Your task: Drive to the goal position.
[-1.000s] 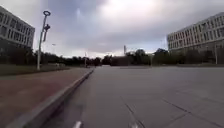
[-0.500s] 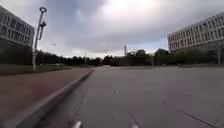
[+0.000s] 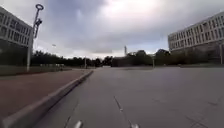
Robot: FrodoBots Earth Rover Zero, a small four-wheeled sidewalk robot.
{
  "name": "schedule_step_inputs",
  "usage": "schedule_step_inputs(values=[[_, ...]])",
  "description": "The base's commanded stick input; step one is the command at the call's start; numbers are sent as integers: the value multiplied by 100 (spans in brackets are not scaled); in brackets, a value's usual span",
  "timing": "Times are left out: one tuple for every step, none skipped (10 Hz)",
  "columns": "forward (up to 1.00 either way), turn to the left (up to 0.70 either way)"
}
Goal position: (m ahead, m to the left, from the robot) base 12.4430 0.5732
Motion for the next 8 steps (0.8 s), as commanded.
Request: schedule_step_inputs(values=[[0, 0], [0, 0], [0, 0], [0, 0], [0, 0], [0, 0], [0, 0], [0, 0]])
